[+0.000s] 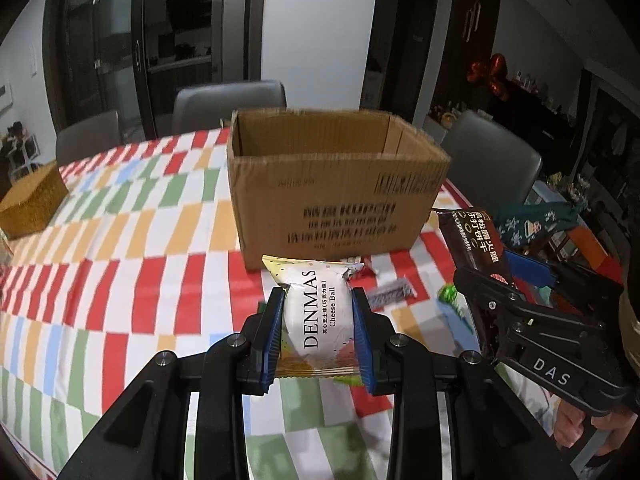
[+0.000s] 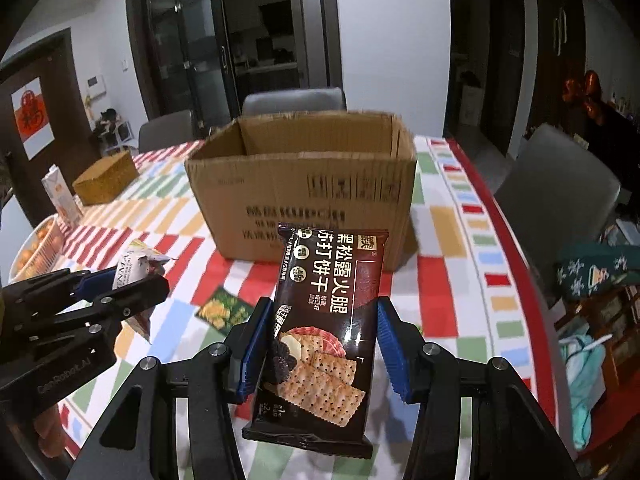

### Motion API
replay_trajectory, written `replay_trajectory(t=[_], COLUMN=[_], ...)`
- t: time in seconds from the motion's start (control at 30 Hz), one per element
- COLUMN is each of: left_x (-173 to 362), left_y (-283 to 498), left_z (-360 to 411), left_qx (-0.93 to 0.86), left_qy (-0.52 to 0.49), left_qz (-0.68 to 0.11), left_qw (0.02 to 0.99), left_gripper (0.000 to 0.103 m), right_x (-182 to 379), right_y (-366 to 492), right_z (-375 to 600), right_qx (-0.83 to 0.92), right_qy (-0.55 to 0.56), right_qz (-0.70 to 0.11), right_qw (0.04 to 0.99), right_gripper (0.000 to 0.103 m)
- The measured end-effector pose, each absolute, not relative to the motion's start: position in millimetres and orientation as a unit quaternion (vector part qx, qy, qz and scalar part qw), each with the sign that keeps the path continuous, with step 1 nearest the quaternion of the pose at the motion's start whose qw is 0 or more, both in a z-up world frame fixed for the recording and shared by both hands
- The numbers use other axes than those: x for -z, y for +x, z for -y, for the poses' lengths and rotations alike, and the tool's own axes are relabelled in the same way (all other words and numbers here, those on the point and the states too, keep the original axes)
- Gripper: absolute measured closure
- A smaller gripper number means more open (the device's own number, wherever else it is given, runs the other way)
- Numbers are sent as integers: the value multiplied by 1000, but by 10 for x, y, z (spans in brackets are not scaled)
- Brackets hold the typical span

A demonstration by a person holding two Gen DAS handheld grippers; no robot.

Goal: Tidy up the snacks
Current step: 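Lower the DENMAS pack and cracker pack into the box and release both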

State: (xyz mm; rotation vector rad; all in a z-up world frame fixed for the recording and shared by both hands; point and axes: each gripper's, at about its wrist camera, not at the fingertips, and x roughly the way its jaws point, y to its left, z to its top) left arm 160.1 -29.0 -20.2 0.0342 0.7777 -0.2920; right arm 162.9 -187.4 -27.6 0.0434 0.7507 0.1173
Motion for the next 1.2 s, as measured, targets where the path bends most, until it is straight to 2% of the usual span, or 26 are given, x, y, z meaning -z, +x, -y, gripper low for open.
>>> replay_trajectory(t=[0.43, 1.2], left_x=[-308, -672], left_y=[1938, 2879], left_z=[377, 485], left_qx=[145, 142], left_qy=[12, 22], left_qz=[-331, -339], left_qw=[932, 930], left_gripper=[71, 71], right_x=[-257, -629], right_y=[1935, 2848], right_z=[1976, 1950], right_qx=[-63, -76], right_qy=[7, -20], right_qz=[-313, -304], right_qw=[948, 949], right_gripper=[51, 51])
